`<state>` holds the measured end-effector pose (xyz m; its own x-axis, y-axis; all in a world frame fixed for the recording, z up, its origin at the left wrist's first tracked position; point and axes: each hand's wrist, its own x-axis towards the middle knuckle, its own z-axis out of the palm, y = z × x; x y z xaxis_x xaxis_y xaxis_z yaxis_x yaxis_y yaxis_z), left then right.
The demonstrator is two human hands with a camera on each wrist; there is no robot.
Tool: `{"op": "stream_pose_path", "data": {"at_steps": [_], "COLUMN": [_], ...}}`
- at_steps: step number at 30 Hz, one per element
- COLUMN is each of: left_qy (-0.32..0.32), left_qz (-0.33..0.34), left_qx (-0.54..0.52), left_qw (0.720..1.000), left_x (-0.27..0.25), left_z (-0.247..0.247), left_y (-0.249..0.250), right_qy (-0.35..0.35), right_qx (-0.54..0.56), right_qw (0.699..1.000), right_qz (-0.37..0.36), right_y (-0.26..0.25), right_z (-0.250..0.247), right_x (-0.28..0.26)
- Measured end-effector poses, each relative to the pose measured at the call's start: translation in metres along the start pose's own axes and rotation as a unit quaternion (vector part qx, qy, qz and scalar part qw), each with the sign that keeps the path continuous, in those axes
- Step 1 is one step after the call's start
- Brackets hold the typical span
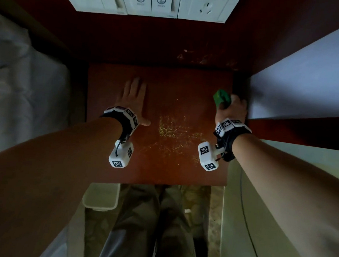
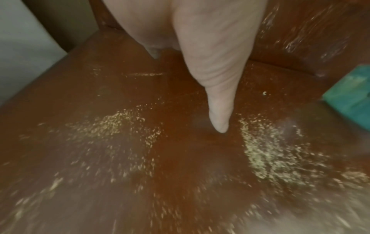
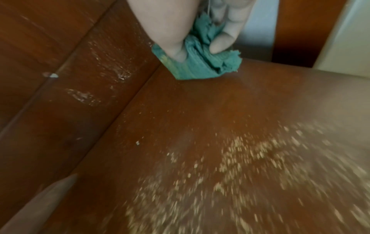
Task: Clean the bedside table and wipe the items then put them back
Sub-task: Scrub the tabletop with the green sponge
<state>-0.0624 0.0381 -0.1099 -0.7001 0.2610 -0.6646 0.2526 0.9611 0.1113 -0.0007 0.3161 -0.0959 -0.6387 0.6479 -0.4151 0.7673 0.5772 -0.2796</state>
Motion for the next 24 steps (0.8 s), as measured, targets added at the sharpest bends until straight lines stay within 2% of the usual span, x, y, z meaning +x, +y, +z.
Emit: {"op": "stream_pose_path", "data": {"at_steps": [3,8,11,16,18,21,23,24], "left_qy": [-0.014,-0.011,0.005,0.002,0.001,-0.001,-0.008,-0.009], "left_qz": [0.007,0.019,0.025,0.022,0.017,0.009,0.006,0.006], "left_qx": [0.012,0.046,0.046,0.053,0.054,0.061,0.059,0.056], "left_qw": [1.0,0.999,0.999,0.998,0.998,0.998,0.998,0.998], "left_x": [0.007,0.011,0.011,0.012,0.012,0.011,0.009,0.009], "left_z": [-0.001,0.009,0.011,0.009,0.007,0.005,0.003,0.002], "left_y": [0.0,-0.002,-0.005,-0.003,-0.002,0.003,0.004,0.004], "right_qy": [0.045,0.011,-0.009,-0.121,-0.18,-0.246,-0.272,-0.265], "right_qx": [-0.01,-0.021,-0.005,0.018,0.015,-0.047,-0.068,-0.059], "right_qw": [0.999,1.0,0.999,0.982,0.965,0.932,0.922,0.93], "right_qz": [-0.013,-0.014,-0.044,-0.146,-0.191,-0.264,-0.268,-0.249], "right_y": [-0.004,-0.017,-0.027,-0.049,-0.052,-0.048,-0.043,-0.04], "right_z": [0.002,0.021,0.032,0.046,0.055,0.061,0.061,0.059], "right_x": [0.011,0.015,0.004,-0.02,-0.035,-0.052,-0.053,-0.051]}}
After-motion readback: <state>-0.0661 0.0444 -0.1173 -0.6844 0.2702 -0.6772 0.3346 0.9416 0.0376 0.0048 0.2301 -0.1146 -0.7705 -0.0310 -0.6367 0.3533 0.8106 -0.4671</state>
